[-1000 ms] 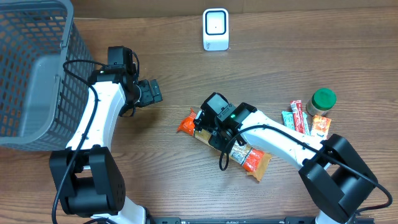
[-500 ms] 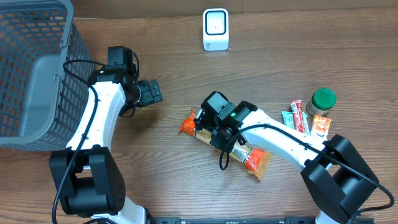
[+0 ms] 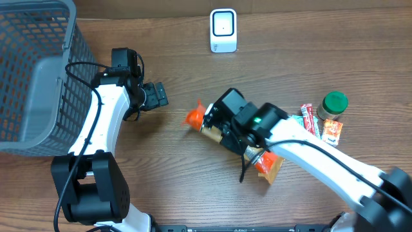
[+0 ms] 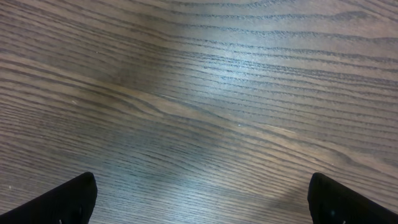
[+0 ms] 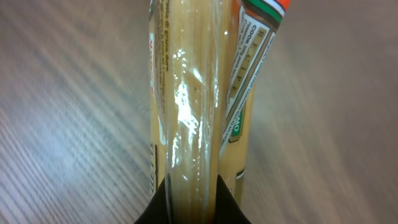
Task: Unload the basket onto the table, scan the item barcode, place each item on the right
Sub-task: 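Lift the spaghetti packet and carry it toward the white scanner, then hold the spaghetti packet in front of the white scanner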
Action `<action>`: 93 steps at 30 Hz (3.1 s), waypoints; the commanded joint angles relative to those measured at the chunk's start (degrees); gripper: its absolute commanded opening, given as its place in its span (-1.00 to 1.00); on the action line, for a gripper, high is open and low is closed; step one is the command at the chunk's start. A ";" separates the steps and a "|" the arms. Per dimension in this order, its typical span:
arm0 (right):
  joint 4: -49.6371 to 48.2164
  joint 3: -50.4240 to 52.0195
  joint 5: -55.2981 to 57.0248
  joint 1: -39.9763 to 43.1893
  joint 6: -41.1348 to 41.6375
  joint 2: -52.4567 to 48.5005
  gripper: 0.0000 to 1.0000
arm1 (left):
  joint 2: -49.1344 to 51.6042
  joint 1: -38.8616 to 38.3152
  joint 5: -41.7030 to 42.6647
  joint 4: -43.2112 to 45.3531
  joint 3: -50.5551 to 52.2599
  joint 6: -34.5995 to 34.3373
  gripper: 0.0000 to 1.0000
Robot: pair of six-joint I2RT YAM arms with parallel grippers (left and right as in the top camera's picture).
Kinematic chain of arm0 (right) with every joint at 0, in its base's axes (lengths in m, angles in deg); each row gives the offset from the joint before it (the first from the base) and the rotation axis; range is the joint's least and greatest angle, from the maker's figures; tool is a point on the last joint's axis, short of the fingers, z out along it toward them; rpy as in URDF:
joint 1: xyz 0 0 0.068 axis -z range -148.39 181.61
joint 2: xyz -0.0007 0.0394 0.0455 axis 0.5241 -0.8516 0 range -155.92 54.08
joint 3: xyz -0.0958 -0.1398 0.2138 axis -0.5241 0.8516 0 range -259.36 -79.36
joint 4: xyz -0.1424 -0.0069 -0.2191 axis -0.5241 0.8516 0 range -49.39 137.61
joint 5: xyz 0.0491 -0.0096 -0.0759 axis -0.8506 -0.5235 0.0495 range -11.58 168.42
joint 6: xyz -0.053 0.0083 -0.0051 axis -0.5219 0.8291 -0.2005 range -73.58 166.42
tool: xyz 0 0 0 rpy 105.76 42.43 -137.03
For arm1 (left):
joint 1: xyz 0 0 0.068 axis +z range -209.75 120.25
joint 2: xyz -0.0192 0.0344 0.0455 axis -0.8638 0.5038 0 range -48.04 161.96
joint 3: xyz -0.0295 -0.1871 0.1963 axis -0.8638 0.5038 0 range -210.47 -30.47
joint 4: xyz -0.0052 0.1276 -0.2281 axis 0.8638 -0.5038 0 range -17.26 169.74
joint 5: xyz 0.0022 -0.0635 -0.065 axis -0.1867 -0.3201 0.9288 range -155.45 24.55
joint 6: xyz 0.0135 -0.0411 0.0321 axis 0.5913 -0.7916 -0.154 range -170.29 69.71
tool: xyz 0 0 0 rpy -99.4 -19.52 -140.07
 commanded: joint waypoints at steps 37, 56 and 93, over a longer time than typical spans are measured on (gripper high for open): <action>-13.49 -63.89 36.79 7.96 -43.34 -37.44 -0.93 | -1.16 -0.07 -0.55 0.00 -0.74 1.07 1.00; -64.17 -63.78 36.96 8.46 -68.74 -55.60 -0.93 | -1.16 -0.07 -0.55 0.00 -0.74 1.07 0.99; -74.77 -63.78 34.53 10.27 -61.37 -65.26 -0.93 | -1.16 -0.07 -0.55 0.22 -0.74 1.07 1.00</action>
